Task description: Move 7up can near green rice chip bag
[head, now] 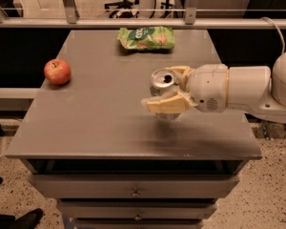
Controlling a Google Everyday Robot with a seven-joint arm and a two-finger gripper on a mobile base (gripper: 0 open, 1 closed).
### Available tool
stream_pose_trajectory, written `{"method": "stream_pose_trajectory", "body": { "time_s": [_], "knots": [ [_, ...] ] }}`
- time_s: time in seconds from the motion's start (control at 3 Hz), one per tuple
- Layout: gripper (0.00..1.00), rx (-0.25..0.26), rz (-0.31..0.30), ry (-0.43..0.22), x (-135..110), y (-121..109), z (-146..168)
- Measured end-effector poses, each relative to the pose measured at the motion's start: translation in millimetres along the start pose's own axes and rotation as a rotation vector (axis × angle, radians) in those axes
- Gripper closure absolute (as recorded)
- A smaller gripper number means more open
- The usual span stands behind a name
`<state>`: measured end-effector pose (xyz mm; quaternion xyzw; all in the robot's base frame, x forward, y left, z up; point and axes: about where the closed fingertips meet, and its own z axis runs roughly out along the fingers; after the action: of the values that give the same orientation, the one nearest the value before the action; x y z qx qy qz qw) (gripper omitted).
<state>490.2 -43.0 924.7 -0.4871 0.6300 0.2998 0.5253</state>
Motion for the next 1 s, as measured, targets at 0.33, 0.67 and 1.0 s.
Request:
{"method": "stream_pose_trajectory", "body": {
  "time_s": [0.33, 0.67, 1.0],
  "knots": [
    [1.00, 0.015, -0.008, -0.023, 2, -8, 5],
    [1.00, 0.069, -0.059, -0.059, 5, -51, 16],
    [1.00, 0.150, -0.129, -0.097, -7, -115, 20]
  ]
}}
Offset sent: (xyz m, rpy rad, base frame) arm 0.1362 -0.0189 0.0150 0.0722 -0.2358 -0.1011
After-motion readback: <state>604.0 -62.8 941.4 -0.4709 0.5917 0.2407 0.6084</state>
